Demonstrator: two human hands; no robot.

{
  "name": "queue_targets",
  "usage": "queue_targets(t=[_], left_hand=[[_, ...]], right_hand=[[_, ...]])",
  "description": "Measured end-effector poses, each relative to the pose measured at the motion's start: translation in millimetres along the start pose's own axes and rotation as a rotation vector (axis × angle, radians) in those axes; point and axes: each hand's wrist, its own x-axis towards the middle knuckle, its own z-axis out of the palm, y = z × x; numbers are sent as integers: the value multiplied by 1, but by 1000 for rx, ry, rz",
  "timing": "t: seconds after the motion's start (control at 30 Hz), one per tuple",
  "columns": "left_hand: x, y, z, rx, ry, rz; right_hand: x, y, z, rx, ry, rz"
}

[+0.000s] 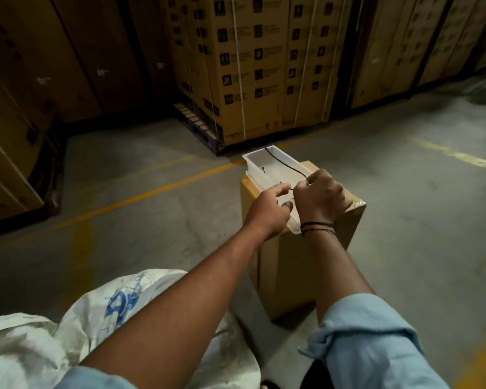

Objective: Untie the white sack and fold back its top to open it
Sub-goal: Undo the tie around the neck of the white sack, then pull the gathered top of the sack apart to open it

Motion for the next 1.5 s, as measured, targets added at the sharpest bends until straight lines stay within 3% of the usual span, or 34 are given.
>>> queue_targets(t=[0.33,0.53,0.77,1.0,1.1,1.27,1.37,1.5], left_hand=[[2,3,-2,544,-114,117],[-5,-5,-19,476,-30,113],[-57,-55,-72,473,5,54],[-169,-118,-170,354,123,-118],[-228,-144,-221,292,255,-202],[-313,-184,-285,347,421,-354],[-346,-208,-310,381,595,-358],[-361,-216,-338,459,850,-403]], right_hand=[[-2,0,-1,-63,-9,-14],[-11,-6,1,-29,7,-200],[-48,-30,13,71,-163,-550],[-115,-85,32,142,-552,-806],[-155,-109,40,144,-842,-893],[-234,-147,53,-135,-1268,-1169],[-288,-169,60,-201,-1350,-1281],[-365,-197,65,-176,-1337,-1403]])
